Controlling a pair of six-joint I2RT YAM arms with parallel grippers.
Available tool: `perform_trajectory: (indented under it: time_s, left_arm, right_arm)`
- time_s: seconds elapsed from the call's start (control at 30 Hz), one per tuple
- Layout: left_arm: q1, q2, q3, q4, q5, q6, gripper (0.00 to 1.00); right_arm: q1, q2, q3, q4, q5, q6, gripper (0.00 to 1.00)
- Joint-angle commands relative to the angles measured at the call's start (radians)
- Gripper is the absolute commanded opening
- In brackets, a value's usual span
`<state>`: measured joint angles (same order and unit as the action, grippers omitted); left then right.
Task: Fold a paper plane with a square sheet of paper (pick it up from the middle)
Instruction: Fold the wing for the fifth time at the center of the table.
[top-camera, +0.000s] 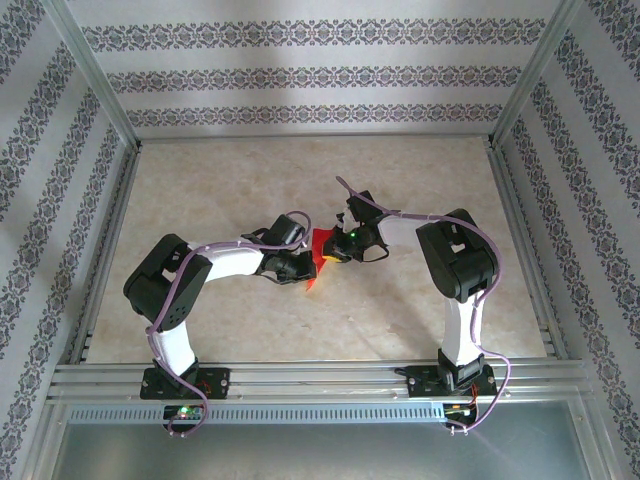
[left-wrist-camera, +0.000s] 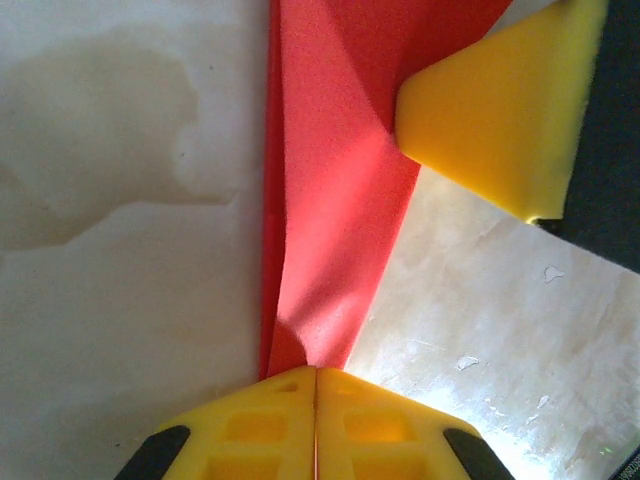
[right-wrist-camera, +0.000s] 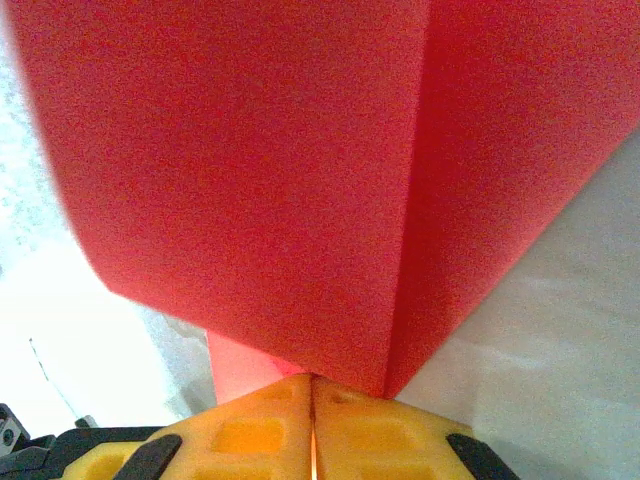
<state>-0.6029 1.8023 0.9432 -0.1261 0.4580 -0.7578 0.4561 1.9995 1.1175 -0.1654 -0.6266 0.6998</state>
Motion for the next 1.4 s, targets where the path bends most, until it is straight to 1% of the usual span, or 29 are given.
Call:
perform_trajectory:
  time_s: [0.0,0.13,0.23,0.37,0.63,0.83,1.1,1.37]
  left_arm:
    - [-0.020,0.020,0.010,-0.105,-0.032,0.028,0.07]
    - [-0.020,-0.009,0.029,-0.142,-0.049,0.041,0.07]
    - [-0.021,-0.057,0.053,-0.126,-0.035,0.048,0.10]
    - [-0.034,-0.087,0.078,-0.130,-0.036,0.048,0.11]
    - [-0.057,-0.035,0.093,-0.174,-0.051,0.059,0.11]
    - [-0.057,-0.011,0.105,-0.231,-0.097,0.079,0.10]
    - [-0.056,-0.002,0.088,-0.215,-0.109,0.064,0.10]
    - [-0.054,0.017,0.070,-0.187,-0.082,0.051,0.10]
  right_arm:
    - [0.009,0.116,-0.033,-0.069,0.195,-0.026,0.11]
    - [0.008,0.120,-0.033,-0.074,0.196,-0.027,0.11]
    - [0.009,0.120,-0.036,-0.076,0.197,-0.028,0.11]
    - [0.009,0.123,-0.032,-0.077,0.197,-0.026,0.10]
    - [0.009,0.131,-0.022,-0.091,0.200,-0.031,0.10]
    - [0.010,0.134,-0.013,-0.109,0.215,-0.036,0.10]
    - [0.010,0.133,-0.011,-0.124,0.223,-0.043,0.10]
    - [0.010,0.134,-0.013,-0.129,0.226,-0.046,0.10]
